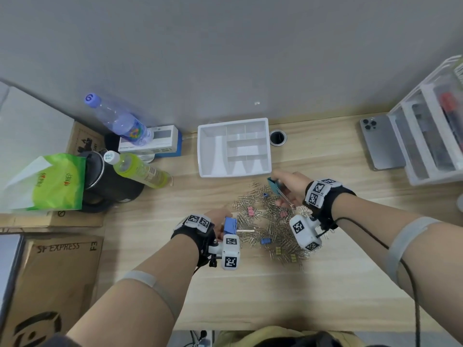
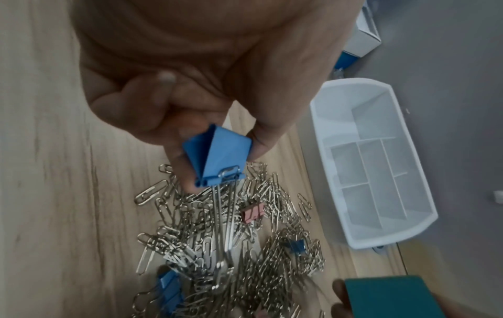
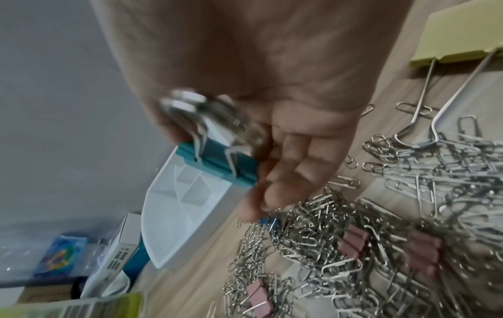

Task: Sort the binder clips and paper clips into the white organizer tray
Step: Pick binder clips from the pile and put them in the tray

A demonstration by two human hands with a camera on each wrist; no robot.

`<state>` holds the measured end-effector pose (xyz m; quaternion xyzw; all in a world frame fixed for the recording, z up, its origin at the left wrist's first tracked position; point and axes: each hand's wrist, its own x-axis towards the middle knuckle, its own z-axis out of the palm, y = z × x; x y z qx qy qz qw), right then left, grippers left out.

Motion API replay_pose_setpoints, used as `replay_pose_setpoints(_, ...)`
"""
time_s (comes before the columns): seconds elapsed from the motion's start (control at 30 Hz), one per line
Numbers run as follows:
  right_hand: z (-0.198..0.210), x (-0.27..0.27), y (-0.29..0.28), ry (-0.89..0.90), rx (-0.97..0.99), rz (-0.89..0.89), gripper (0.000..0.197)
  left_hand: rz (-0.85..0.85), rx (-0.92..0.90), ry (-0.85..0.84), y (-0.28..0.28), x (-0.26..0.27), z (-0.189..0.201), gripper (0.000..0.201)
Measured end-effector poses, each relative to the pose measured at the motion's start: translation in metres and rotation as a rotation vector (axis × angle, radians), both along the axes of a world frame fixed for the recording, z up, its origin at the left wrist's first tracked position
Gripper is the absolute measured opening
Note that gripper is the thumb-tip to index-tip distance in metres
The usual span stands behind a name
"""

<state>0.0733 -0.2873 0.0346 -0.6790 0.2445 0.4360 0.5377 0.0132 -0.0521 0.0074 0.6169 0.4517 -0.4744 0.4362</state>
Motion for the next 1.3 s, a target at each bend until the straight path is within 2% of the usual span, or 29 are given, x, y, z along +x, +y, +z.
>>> replay_pose_setpoints(0.1, 0.003, -0.010, 0.002, 0.104, 0.082, 0.035, 0.029, -0.077, -0.032, 0.003, -0.004, -0.005, -0.006, 0.024)
replay_pose_setpoints(0.17, 0.002, -0.018, 0.003, 0.134, 0.087, 0.062, 0.026, -0.110, -0.025, -0.012, -0.010, -0.010, -0.006, 0.026)
replay_pose_setpoints(0.27, -0.009, -0.027, 0.002, 0.098, 0.063, 0.098, 0.031, -0.163, -0.043, 0.038, -0.020, -0.015, 0.002, 0.034)
replay_pose_setpoints(0.37, -0.015, -0.035, -0.003, 0.119, 0.048, 0.160, 0.040, -0.149, -0.212, 0.160, -0.026, -0.017, 0.008, 0.044)
replay_pose_setpoints(0.47, -0.022, -0.040, -0.008, 0.128, 0.085, 0.185, 0.050, -0.163, -0.241, 0.197, -0.032, -0.019, 0.003, 0.052)
replay_pose_setpoints(0.6, -0.017, -0.046, -0.012, 0.068, 0.038, 0.218, 0.047, -0.117, -0.288, 0.200, -0.041, -0.023, 0.010, 0.057)
replay_pose_setpoints(0.67, -0.016, -0.048, -0.014, 0.014, 0.031, 0.264, 0.043, -0.154, -0.339, 0.211, -0.043, -0.022, 0.013, 0.065)
replay_pose_setpoints(0.73, -0.017, -0.048, -0.016, -0.038, 0.015, 0.309, 0.035, -0.197, -0.419, 0.209, -0.044, -0.021, 0.012, 0.060)
replay_pose_setpoints(0.83, -0.017, -0.049, -0.017, -0.048, 0.037, 0.315, 0.020, -0.202, -0.489, 0.145, -0.047, -0.023, 0.016, 0.036)
replay_pose_setpoints(0.93, -0.014, -0.049, -0.015, -0.036, 0.102, 0.296, 0.012, -0.164, -0.385, 0.041, -0.052, -0.026, 0.021, 0.022)
replay_pose_setpoints(1.03, -0.011, -0.048, -0.014, -0.079, 0.098, 0.338, 0.016, -0.182, -0.282, -0.057, -0.056, -0.029, 0.025, 0.016)
replay_pose_setpoints(1.1, -0.007, -0.048, -0.011, -0.117, 0.067, 0.368, 0.018, -0.135, -0.233, -0.143, -0.058, -0.028, 0.026, 0.013)
replay_pose_setpoints(1.23, -0.006, -0.050, -0.008, -0.127, 0.041, 0.384, 0.021, -0.029, -0.222, -0.268, -0.063, -0.024, 0.030, 0.025)
replay_pose_setpoints(1.3, -0.006, -0.052, -0.007, -0.144, 0.054, 0.382, 0.019, 0.026, -0.227, -0.279, -0.065, -0.023, 0.033, 0.021)
